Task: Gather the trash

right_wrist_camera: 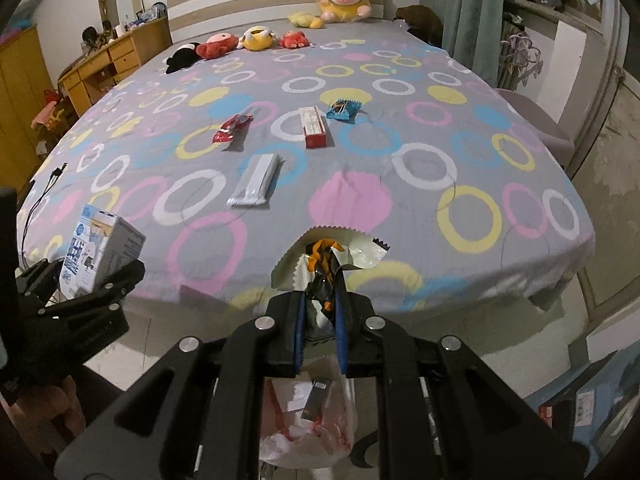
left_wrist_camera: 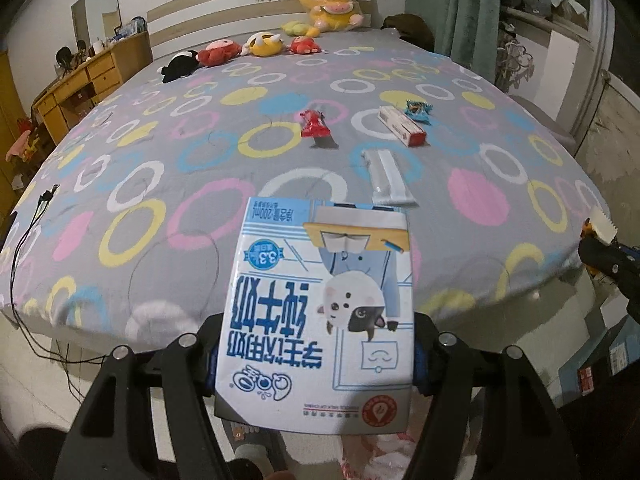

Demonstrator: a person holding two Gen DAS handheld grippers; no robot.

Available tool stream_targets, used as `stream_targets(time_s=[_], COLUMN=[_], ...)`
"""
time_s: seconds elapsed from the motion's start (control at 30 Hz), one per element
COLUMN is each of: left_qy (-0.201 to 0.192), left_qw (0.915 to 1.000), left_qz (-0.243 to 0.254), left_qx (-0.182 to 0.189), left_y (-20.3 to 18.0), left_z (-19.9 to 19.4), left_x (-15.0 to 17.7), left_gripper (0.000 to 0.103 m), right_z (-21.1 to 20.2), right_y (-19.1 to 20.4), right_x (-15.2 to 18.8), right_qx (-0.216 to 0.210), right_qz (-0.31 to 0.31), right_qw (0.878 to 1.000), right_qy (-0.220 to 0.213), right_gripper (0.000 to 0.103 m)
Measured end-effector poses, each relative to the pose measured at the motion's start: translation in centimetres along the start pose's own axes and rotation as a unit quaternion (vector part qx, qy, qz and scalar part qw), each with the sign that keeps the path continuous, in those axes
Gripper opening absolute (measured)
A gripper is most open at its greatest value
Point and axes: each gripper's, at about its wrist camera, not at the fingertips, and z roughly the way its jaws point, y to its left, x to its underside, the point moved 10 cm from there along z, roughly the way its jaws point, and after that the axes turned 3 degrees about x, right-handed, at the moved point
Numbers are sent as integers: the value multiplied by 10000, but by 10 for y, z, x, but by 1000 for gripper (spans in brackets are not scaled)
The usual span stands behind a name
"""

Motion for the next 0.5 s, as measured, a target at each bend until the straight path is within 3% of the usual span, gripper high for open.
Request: stream_targets(time_s=[0.5], left_qy=[185], left_qw=[9991], left_qz=[375], left_qx=[-101], left_y=[-34], left_z=[-12], left_x=[68], left_gripper=[65], right_z=[-4], right_y=[4], right_x=[85], right_qx=[-13], right_qz=[76], right_qw=[10000], right_qy=[41], right_gripper=[12])
